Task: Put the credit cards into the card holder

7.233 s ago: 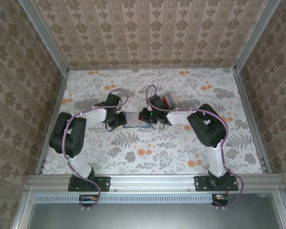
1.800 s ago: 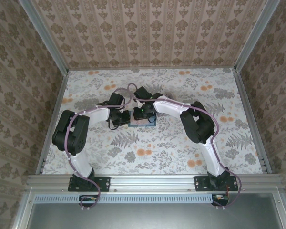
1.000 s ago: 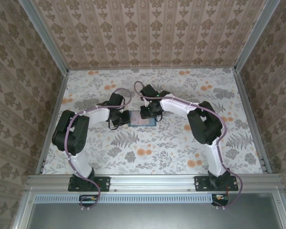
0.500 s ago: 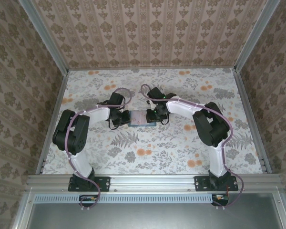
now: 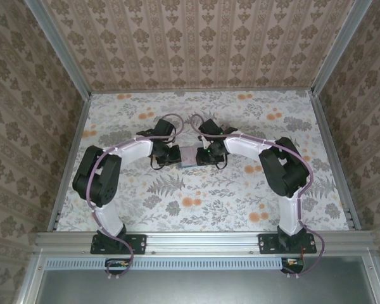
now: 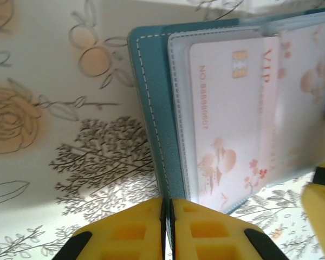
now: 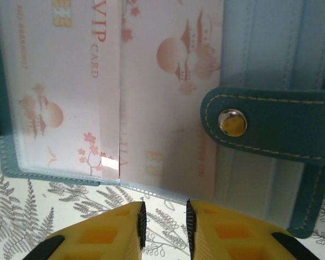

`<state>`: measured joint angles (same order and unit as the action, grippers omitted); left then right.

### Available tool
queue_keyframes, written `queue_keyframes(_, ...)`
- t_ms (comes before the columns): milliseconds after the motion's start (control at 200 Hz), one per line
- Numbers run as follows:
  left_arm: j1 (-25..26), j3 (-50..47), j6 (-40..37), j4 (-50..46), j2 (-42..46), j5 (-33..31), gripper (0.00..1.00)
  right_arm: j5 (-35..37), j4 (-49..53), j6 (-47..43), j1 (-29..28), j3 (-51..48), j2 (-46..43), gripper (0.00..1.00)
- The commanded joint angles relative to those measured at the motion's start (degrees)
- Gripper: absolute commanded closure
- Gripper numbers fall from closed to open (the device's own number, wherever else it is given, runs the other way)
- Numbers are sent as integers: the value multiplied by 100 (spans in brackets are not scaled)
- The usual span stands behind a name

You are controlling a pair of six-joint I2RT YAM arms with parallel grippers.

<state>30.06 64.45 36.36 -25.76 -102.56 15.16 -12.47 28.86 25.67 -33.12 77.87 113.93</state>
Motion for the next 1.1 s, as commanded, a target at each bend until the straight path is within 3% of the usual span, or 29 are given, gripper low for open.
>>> queue_keyframes(0, 19, 154, -85, -283, 133, -118, 87, -55, -279, 197, 158, -109, -182, 71)
queue_keyframes(105, -119, -22, -91, -366, 303, -359, 87, -128, -318, 234, 192, -86, -289, 71)
queue_keyframes(335, -535, -293, -80, -203, 695, -259, 86, -20, -388, 237, 371, -61, -206, 71)
queue_keyframes(715, 183, 869, -47, -115, -423, 96, 85, -65, -411, 151, 483, 228, 144, 69)
queue_keyframes(1095, 210, 645, 19, 196, -1018, 193, 86, -169, -508, 191, 477, 169, 338, 69)
